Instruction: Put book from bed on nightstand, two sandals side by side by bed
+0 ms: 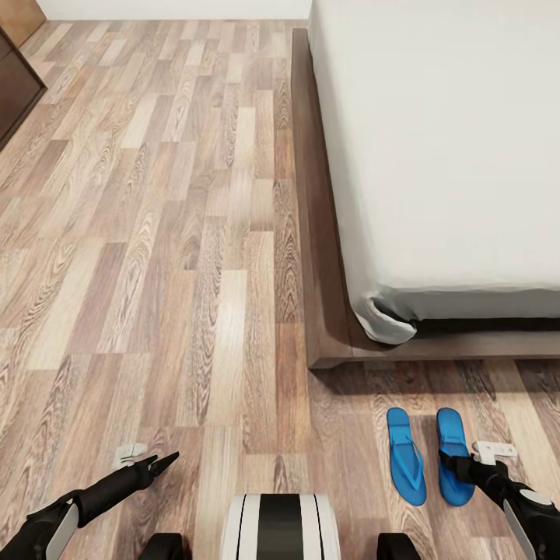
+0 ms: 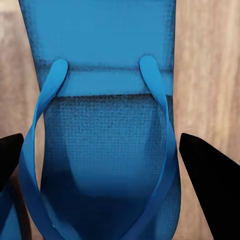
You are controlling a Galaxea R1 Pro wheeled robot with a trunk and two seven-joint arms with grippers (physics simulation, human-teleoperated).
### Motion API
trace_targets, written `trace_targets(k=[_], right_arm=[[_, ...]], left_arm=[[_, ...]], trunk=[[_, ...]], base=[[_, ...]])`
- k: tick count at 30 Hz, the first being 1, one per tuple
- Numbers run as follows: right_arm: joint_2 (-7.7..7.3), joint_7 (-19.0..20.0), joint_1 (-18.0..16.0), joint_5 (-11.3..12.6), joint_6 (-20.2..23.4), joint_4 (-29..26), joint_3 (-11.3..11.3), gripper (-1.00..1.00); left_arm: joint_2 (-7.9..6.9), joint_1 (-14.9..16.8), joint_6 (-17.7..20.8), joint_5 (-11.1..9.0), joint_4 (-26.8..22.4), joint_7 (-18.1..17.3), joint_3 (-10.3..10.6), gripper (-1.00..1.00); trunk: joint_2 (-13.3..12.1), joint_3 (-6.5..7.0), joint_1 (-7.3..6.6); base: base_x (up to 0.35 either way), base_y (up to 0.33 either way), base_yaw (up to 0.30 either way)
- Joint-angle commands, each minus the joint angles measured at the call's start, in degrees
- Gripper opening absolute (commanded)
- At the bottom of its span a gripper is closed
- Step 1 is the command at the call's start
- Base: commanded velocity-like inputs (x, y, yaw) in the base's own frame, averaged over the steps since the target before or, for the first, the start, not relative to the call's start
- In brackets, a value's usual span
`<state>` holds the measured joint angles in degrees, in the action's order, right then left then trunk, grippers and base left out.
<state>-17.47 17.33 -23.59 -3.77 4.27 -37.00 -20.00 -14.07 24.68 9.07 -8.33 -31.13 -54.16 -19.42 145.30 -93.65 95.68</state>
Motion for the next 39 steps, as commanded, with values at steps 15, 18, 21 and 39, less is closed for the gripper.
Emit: trace_targets(k=[15, 18, 21, 39], right_arm=[[0.12, 0.6, 0.0, -0.3, -4.6, -0.2, -0.3, -1.0], [0.15, 0.6, 0.0, -0.4, -4.6, -0.2, -0.3, -1.0], [0.17, 0.6, 0.0, -0.4, -4.6, -0.2, -0.3, -1.0], [0.23, 0.6, 0.0, -0.4, -4.6, -0.2, -0.3, -1.0]], left_arm=[[0.0, 0.0, 0.6, -0.3, 0.0, -0.2, -0.1, 1.0], [0.0, 0.0, 0.6, -0.3, 0.0, -0.2, -0.1, 1.0], [0.0, 0.0, 0.6, -0.3, 0.0, -0.2, -0.1, 1.0], [0.0, 0.0, 0.6, -0.3, 0.0, -0.2, -0.1, 1.0]], trunk=[[0.1, -1.36, 0.15], [0.1, -2.02, 0.22], [0.2, -2.69, 0.3], [0.3, -4.24, 0.48]], base=[[0.0, 0.0, 0.0], [0.0, 0.0, 0.0], [0.0, 0.0, 0.0], [0.0, 0.0, 0.0]])
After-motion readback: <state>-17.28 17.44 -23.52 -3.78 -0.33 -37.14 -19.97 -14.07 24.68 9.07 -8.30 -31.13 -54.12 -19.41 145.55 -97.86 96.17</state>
